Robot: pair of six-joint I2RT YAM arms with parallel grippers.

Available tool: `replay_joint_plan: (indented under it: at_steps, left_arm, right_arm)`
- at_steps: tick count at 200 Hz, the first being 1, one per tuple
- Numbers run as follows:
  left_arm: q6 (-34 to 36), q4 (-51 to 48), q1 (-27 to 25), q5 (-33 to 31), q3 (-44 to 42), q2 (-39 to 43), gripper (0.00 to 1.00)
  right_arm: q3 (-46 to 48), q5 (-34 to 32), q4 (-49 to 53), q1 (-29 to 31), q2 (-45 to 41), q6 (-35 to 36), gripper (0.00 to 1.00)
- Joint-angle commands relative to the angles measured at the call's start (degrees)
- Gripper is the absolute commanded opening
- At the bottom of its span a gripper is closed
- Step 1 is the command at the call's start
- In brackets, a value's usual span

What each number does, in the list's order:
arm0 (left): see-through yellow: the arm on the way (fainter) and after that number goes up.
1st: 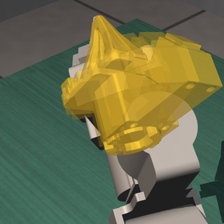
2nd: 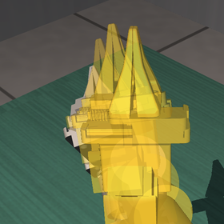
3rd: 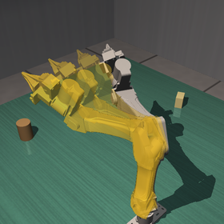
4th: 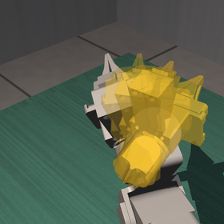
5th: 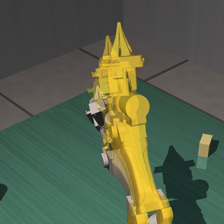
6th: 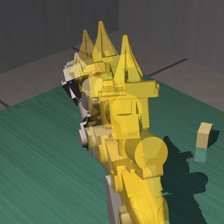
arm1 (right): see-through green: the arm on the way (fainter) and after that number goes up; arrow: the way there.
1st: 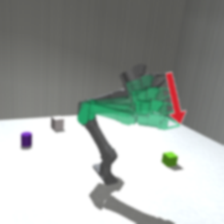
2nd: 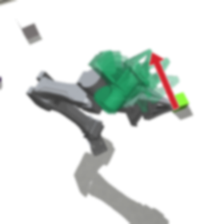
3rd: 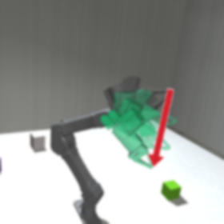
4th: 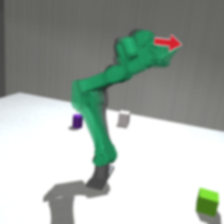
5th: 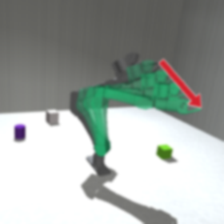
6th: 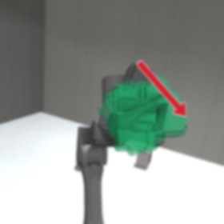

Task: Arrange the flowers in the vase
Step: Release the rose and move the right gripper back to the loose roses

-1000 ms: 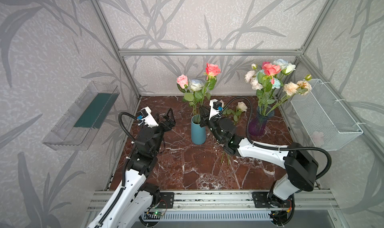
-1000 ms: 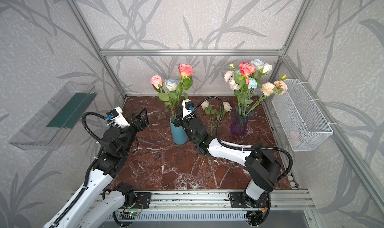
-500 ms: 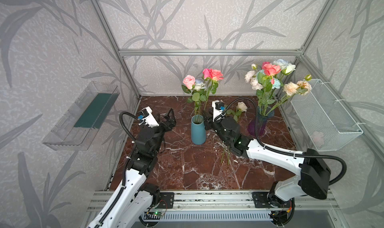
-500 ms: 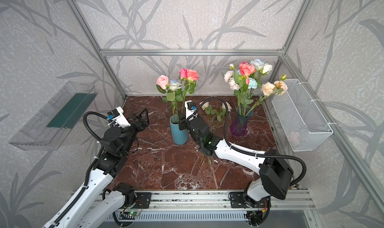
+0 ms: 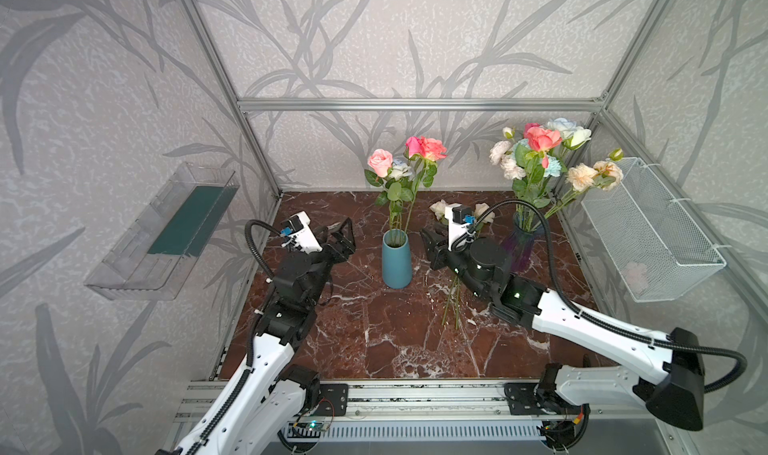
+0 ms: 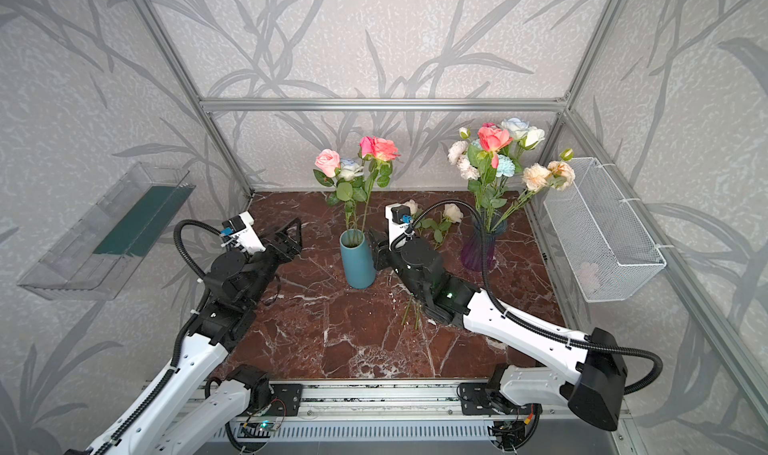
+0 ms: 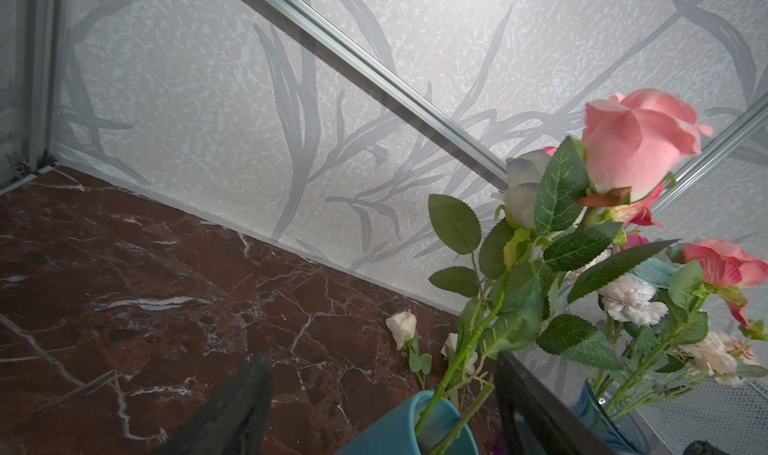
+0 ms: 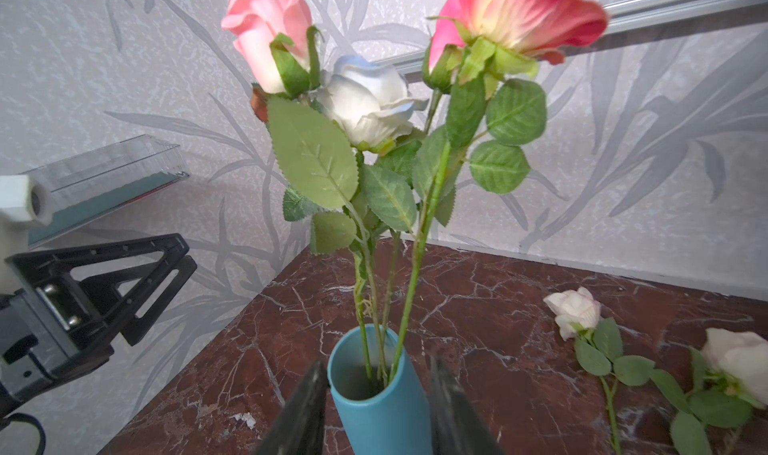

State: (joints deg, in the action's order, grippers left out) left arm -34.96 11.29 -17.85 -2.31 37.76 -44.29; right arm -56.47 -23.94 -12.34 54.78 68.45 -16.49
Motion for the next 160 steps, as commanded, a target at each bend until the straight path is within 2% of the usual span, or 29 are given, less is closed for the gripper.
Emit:
replay_joint_plan:
  at_steps: [1, 27, 42, 61, 89, 113, 129, 160]
  left_arm:
    - [-2.55, 1.86, -2.76, 4.77, 1.54, -1.69, 0.78]
    - [-0.48, -1.78, -12.94, 6.69, 4.15, -5.80, 0.74]
    - [0.90, -3.67, -18.28, 6.66, 5.13, -7.90, 0.72]
    - [1.30, -3.69, -22.26, 8.39, 5.67, -9.75, 0.72]
    - [1.29, -1.98, -24.58, 11.94, 5.77, -10.75, 0.72]
    - [2.04, 0.33, -25.47, 17.34, 6.46, -11.83, 0.73]
    - [2.59, -0.21, -26.08, 20.30, 7.73, -12.65, 0.73]
    - [3.12, -0.04, -26.19, 19.22, 7.32, -11.98, 0.75]
  right_arm:
    - [4.48, -7.03, 6.43, -0.44, -3.96, 0.12, 0.40]
    - [8.46, -4.66, 13.48, -5.55, -5.02, -3.59, 0.29]
    - [9.44, 1.87, 17.42, -11.02, -3.22, -7.18, 0.24]
    - [7.86, 8.85, 21.94, -16.56, 1.96, -9.59, 0.17]
    - [3.17, 10.23, 24.69, -19.35, 11.46, -8.25, 0.15]
    - [-3.41, 14.80, 27.35, -23.47, 22.11, -8.43, 0.27]
    - [-9.30, 17.40, 30.74, -25.59, 29.63, -8.38, 0.29]
    - [-22.23, 17.52, 40.33, -27.51, 43.03, -8.07, 0.29]
